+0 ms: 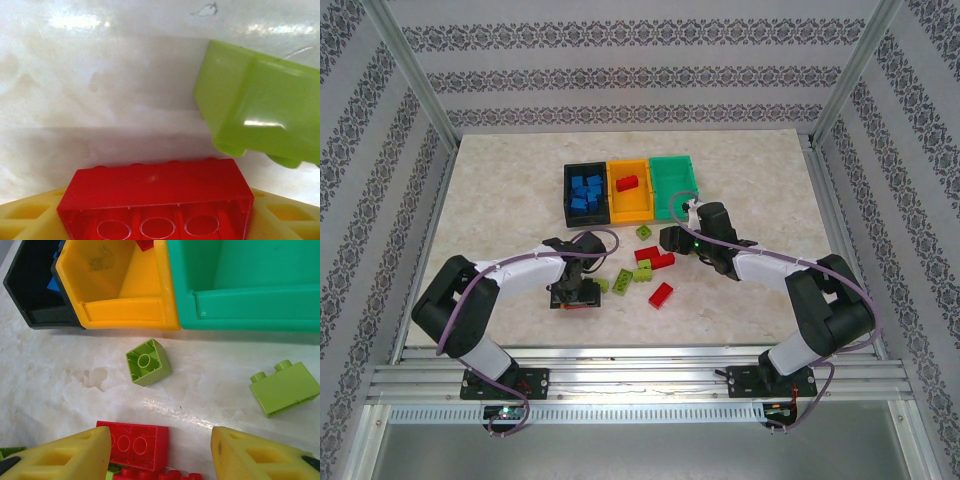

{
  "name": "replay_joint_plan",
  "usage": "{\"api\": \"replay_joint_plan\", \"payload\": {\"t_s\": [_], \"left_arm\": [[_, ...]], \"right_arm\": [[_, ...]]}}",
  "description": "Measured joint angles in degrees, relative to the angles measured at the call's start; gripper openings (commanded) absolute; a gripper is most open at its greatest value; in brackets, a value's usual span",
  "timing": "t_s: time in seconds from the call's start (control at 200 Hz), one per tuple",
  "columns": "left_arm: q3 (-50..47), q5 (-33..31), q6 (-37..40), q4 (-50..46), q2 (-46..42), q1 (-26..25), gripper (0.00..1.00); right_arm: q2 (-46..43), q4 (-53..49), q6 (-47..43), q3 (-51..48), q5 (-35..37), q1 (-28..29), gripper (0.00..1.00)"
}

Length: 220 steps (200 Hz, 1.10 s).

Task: Sort the legos into containers by color
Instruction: Pick up the lego from the middle-left of the table, then place the lego in the container.

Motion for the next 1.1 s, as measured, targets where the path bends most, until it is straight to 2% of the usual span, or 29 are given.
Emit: {"api": "replay_joint_plan", "payload": {"t_s": [0.13,0.485,0.615,0.764,0.889,1.099], "left_arm": [[-0.7,0.0,0.0,0.5,-1.0,0.0,0.62],[-1.0,-0.3,0.5,2.1,-7.2,-1.3,0.62],[2.3,-1.2,1.4,1.1,-11.0,-1.5,0.62],[11.2,-3.7,4.3,-0.2,-11.1,-1.5,0.61],[22.6,-6.2,8.8,-2.0,-5.3,-1.1,0.60],[45.7,-9.0,17.0,-4.3,14.8,0.7,0.59]], "right_arm": [[0.0,0.0,0.0,0.1,0.0,0.0,0.56],[0.0,0.0,0.0,0.2,-0.2,0.0,0.56],[0.0,0.0,0.0,0.2,-0.2,0.0,0.56],[0.0,0.0,0.0,0.2,-0.2,0.0,0.56],[0.0,0.0,0.0,0.2,-0.2,0.0,0.56],[0.0,0.0,0.0,0.2,-0.3,-0.9,0.56]]}}
